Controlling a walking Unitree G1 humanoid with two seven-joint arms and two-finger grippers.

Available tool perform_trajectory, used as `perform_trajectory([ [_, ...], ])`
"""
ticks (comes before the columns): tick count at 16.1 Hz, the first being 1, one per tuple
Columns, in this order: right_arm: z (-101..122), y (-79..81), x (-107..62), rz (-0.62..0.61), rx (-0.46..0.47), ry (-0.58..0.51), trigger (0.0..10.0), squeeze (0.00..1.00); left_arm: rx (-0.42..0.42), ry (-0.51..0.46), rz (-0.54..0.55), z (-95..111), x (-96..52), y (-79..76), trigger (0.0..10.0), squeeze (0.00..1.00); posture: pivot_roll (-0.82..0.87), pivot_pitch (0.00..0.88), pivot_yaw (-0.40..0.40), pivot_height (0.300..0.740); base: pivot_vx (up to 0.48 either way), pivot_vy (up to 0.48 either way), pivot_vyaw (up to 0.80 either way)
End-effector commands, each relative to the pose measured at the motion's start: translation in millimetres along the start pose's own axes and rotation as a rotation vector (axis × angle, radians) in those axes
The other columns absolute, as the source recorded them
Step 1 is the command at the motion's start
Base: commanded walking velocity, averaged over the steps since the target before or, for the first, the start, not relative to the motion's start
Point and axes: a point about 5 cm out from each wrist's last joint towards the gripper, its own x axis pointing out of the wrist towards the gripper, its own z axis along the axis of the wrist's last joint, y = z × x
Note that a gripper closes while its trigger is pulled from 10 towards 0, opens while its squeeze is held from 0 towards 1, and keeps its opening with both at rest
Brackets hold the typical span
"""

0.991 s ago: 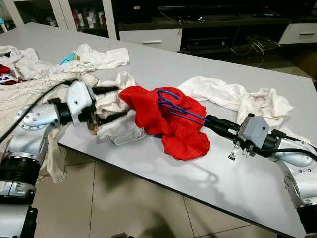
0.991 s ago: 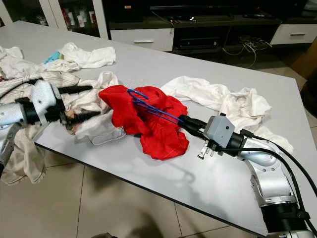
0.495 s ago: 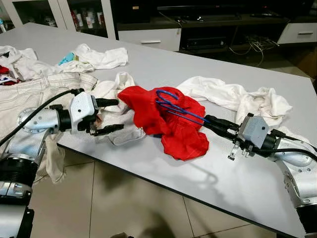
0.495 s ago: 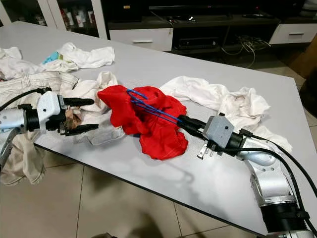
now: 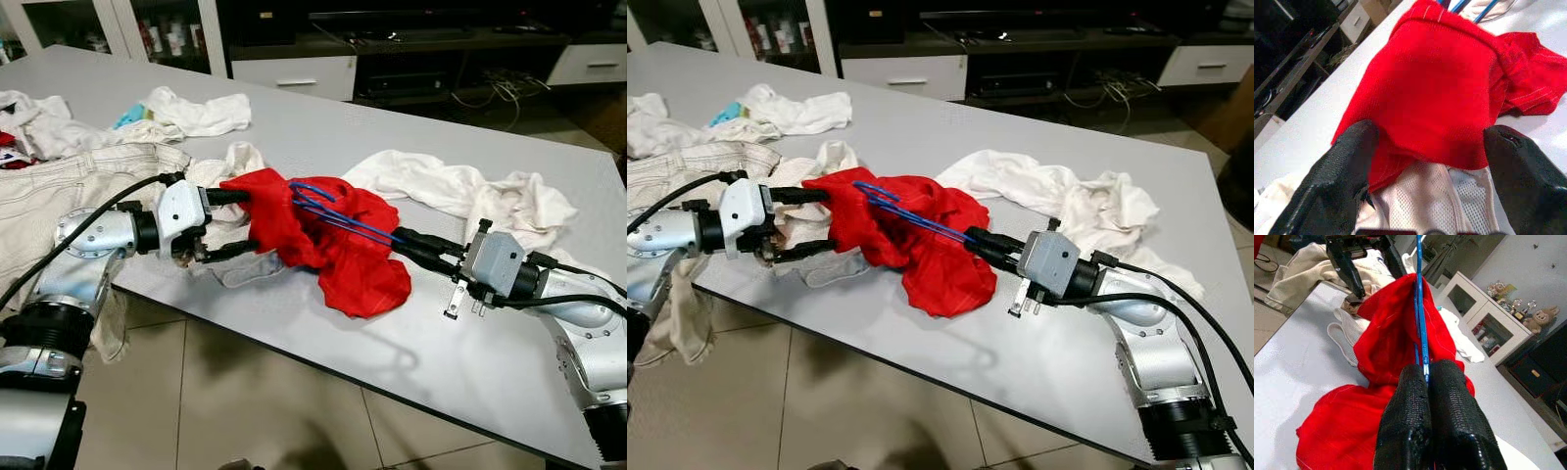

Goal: Hang hanger

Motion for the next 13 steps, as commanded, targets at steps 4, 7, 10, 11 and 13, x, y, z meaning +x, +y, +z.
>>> perform_trajectory([
  [4,10,-4.4,6.6,0.022,-0.049,-0.03,10.0,0.08,0.024,-0.009,-0.044,3,7.2,-2.8,3.8,0.0,-0.07,0.0,0.019,0.74,0.0,0.0,0.0],
  [7,10,-5.8,6.9,0.021,-0.057,-0.029,10.0,0.08,0.035,-0.026,-0.058,4,9.8,-5.1,0.0,0.0,-0.06,0.0,0.016,0.74,0.0,0.0,0.0],
  [10,10,-6.6,7.0,0.025,-0.073,-0.023,10.0,0.08,0.065,0.002,-0.072,3,12.2,-7.0,10.0,0.0,-0.06,0.0,0.017,0.74,0.0,0.0,0.0],
  [11,10,-8.6,6.0,0.023,-0.091,-0.015,10.0,0.08,0.108,0.01,-0.084,3,11.3,-9.4,10.0,0.0,-0.06,0.0,0.019,0.74,0.0,0.0,0.0],
  [13,11,-12.3,4.4,0.017,-0.114,-0.01,10.0,0.08,0.041,-0.001,-0.127,1,10.6,-12.4,8.2,0.0,-0.06,0.0,0.02,0.74,0.0,0.0,0.0],
])
